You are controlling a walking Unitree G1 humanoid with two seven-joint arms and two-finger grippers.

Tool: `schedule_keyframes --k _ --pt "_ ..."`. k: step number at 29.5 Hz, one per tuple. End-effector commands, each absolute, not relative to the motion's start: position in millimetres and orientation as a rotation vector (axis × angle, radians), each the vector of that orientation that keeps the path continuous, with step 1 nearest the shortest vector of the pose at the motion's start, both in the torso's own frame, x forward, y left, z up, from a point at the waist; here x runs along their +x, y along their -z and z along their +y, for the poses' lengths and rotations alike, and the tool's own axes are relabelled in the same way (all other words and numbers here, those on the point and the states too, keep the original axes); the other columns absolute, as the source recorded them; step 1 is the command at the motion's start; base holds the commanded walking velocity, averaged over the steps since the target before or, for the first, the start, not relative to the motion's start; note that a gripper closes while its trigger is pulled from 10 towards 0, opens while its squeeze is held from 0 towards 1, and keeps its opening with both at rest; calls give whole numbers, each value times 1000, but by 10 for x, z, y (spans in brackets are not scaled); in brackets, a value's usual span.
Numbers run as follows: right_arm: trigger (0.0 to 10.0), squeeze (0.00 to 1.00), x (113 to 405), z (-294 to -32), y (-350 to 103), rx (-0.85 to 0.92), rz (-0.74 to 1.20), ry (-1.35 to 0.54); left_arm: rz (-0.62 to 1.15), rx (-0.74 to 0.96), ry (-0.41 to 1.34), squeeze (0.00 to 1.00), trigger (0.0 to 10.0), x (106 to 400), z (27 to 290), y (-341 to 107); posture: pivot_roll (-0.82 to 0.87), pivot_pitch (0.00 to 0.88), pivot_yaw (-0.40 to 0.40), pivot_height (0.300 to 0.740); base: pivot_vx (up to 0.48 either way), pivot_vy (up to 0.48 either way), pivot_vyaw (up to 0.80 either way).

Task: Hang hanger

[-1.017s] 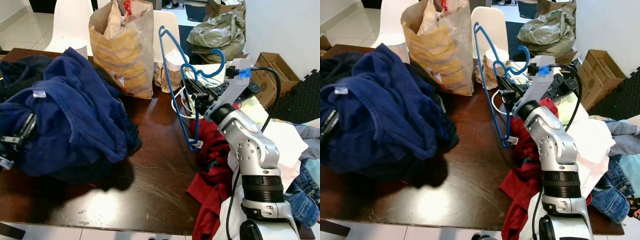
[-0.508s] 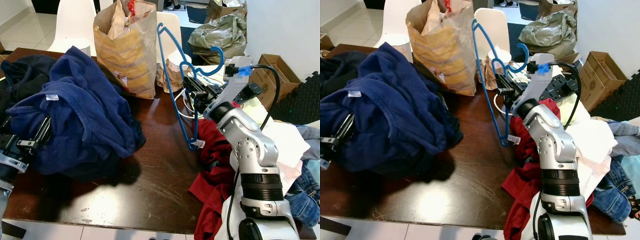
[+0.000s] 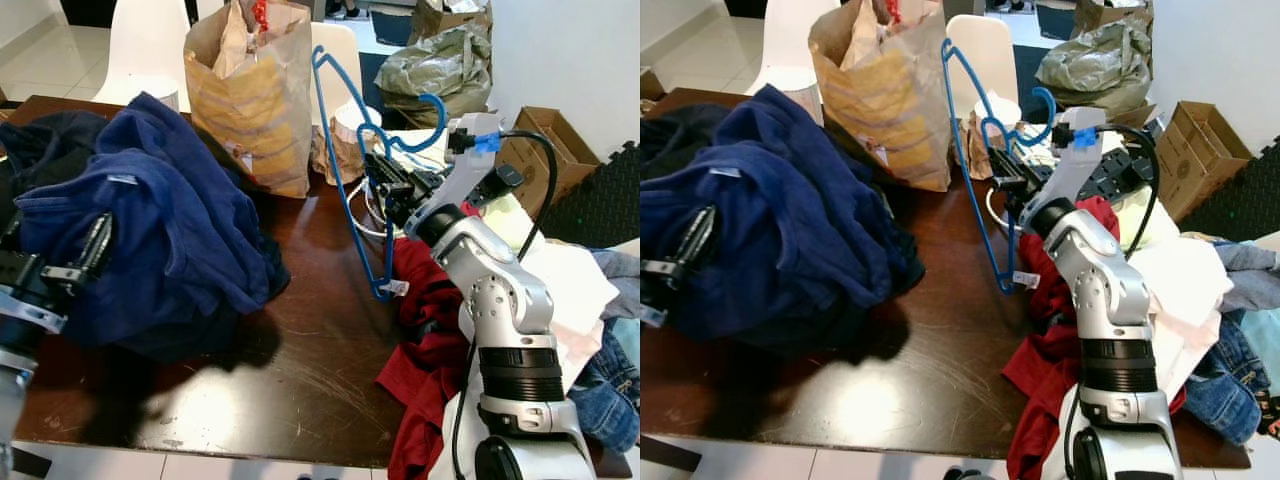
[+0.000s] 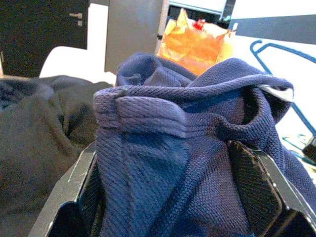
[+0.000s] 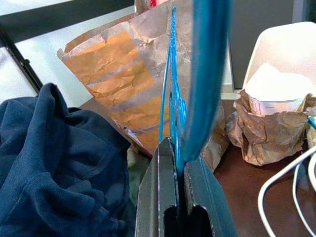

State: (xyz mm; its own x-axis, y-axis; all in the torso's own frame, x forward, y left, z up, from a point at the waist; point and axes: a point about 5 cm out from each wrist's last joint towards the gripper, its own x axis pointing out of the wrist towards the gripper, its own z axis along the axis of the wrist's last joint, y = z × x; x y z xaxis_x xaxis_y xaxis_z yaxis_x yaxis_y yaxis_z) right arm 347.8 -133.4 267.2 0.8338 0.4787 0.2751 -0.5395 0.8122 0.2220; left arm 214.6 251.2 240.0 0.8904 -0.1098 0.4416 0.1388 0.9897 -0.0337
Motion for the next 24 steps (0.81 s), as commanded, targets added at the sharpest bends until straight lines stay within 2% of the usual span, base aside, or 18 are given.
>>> schedule_keyframes --k 1,16,17,18,19,21,22,24 --pt "10000 0 3481 -1342 -2662 312 -217 -549 -440 -65 137 0 10000 2129 2459 -2383 -39 169 -85 740 0 0 0" --pt "10000 0 3486 -1335 -2661 320 -217 -547 -448 -64 142 0 10000 2147 2379 -2427 -32 169 -80 740 0 0 0" --pt "10000 0 3488 -1333 -2659 321 -217 -546 -463 -52 142 0 3373 2145 2376 -2470 -30 168 -81 740 0 0 0" --pt "10000 0 3488 -1333 -2659 321 -217 -546 -463 -52 142 0 3373 2145 2376 -2470 -30 168 -81 740 0 0 0" --pt "10000 0 3488 -1330 -2658 323 -217 -548 -477 -34 145 0 0 2148 2373 -2516 -30 168 -81 740 0 0 0" --pt "10000 0 3488 -1330 -2658 323 -217 -548 -477 -34 145 0 0 2148 2373 -2516 -30 168 -81 740 0 0 0" --pt "10000 0 3488 -1318 -2657 326 -216 -551 -498 -10 141 0 1373 2156 2377 -2585 -28 168 -80 740 0 0 0" --pt "10000 0 3488 -1318 -2657 326 -216 -551 -498 -10 141 0 1373 2156 2377 -2585 -28 168 -80 740 0 0 0"
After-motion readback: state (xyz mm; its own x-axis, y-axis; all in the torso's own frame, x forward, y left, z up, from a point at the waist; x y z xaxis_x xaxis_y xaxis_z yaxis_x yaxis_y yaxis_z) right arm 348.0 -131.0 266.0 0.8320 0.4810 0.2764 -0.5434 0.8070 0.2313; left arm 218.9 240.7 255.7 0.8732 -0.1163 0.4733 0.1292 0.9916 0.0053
